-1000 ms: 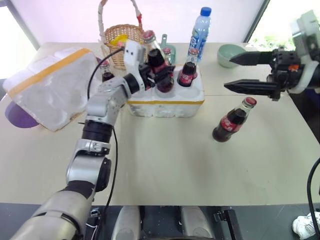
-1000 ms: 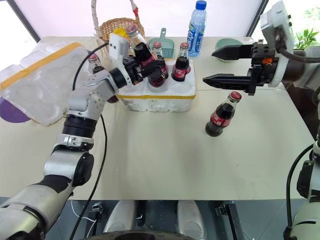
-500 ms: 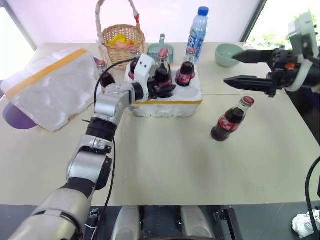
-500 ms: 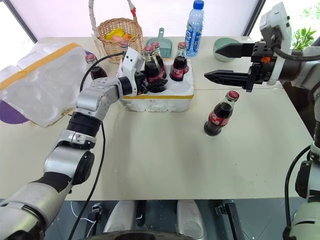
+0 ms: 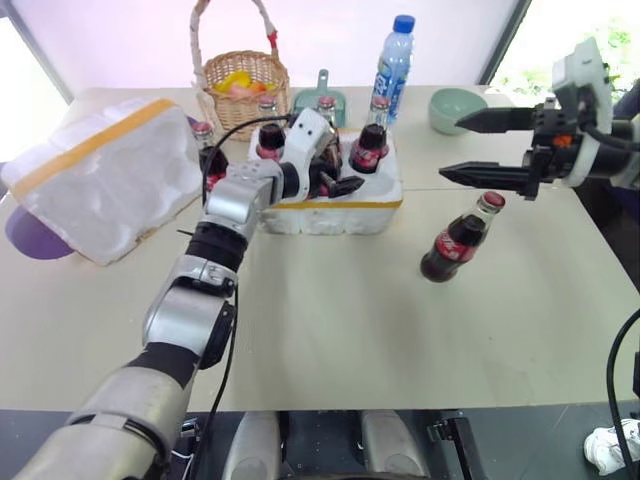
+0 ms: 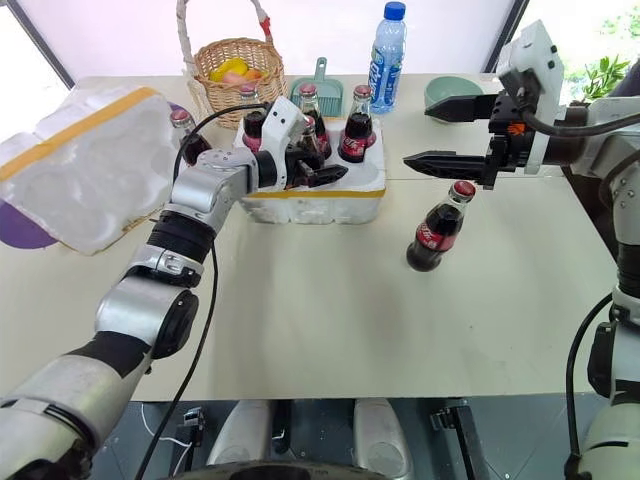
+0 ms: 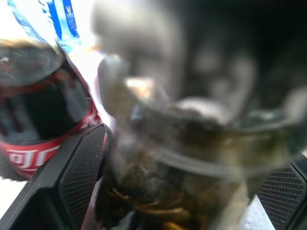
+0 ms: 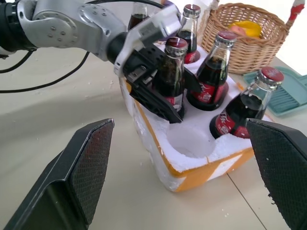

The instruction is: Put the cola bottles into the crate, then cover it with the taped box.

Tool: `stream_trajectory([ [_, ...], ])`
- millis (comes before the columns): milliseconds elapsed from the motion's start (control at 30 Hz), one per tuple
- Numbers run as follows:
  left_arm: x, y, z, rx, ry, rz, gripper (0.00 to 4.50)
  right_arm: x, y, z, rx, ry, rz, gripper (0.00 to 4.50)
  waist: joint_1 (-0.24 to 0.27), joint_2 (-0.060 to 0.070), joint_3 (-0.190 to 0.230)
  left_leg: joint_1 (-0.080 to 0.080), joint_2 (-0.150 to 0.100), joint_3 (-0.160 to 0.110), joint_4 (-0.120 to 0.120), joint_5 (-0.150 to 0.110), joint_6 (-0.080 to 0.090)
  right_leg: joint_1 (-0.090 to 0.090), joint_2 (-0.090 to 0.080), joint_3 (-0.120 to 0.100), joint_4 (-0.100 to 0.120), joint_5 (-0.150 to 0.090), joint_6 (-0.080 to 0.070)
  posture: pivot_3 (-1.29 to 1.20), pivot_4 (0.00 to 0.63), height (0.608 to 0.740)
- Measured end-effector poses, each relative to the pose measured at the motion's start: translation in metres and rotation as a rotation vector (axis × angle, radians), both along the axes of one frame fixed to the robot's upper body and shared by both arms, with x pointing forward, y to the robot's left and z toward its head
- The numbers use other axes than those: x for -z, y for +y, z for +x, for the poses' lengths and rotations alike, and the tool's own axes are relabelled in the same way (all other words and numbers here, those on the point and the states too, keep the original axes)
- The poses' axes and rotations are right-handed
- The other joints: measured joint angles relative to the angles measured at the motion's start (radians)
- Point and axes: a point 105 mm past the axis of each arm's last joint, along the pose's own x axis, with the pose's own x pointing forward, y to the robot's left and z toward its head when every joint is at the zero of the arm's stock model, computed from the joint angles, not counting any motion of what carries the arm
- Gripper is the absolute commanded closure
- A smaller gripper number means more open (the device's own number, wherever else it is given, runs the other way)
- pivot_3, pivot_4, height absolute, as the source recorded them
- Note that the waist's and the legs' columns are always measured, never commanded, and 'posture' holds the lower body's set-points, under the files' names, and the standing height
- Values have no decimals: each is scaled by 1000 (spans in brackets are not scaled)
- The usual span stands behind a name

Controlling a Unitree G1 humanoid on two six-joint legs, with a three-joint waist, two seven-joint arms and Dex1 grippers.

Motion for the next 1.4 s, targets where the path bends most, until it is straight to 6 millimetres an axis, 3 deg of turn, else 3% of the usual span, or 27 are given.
stream_trajectory([
  [67, -9, 13, -17, 42, -17, -90, 18, 0, 0, 0, 1, 0, 0, 0, -2, 0, 0, 0, 1, 0, -1, 0, 0, -1, 0, 0, 1, 0, 0, 0, 150, 740],
  [200, -29, 58, -62, 88, -85, -177, 18, 1, 0, 1, 2, 3, 0, 0, -5, 0, 0, 0, 1, 0, -1, 0, 0, -1, 0, 0, 1, 0, 0, 0, 150, 740],
  [267, -27, 86, -85, 68, -73, -195, 18, 3, 0, 1, 3, 5, -1, 0, -6, 0, 0, 0, 1, 0, 0, 0, 0, 0, -1, 0, 1, 0, 0, 0, 150, 740],
  [333, -19, 109, -96, -10, -39, -200, 18, 3, -1, 2, 8, 7, 0, 0, -5, 0, 0, 1, 1, 0, 1, 0, 0, 2, -1, 0, 1, 0, 0, 0, 150, 740],
  [500, 1, 171, -85, -386, -2, -119, 18, 3, 0, 4, 1, 11, 13, 0, 11, 0, 0, 2, 0, 0, 2, 0, 0, 3, -1, -1, 0, 0, 0, 0, 150, 740],
  [633, 11, 199, -70, -566, -12, -82, 18, 2, 4, 7, -14, 14, 21, 0, 10, 0, 0, 1, 0, 0, 2, 0, 0, 3, -1, -1, 0, 0, 0, 0, 150, 740],
  [733, 12, 203, -58, -610, -29, -76, 18, 2, 5, 8, -14, 15, 22, 0, 12, 0, 0, 1, 0, 0, 1, 0, 0, 3, -1, -1, 0, 0, 0, 0, 150, 740],
  [900, 16, 187, -36, -573, -48, -71, 18, 0, 8, 9, -20, 12, 30, 0, 10, 0, 0, 1, 0, 0, 1, 0, 0, 3, -1, -1, 0, 0, 0, 0, 150, 740],
  [1167, 25, 184, -8, -567, -50, -30, 18, -1, 12, 6, -27, 18, 40, 0, 7, 0, 0, 1, 0, 0, 1, 0, 0, 2, -1, -1, 0, 0, 0, 0, 150, 740],
  [1400, 27, 162, 14, -506, -43, -32, 18, -1, 12, 7, -19, 14, 45, 0, 11, 0, 0, 0, 0, 0, 1, 0, 0, 2, -1, -1, 0, 0, 0, 0, 150, 740],
])
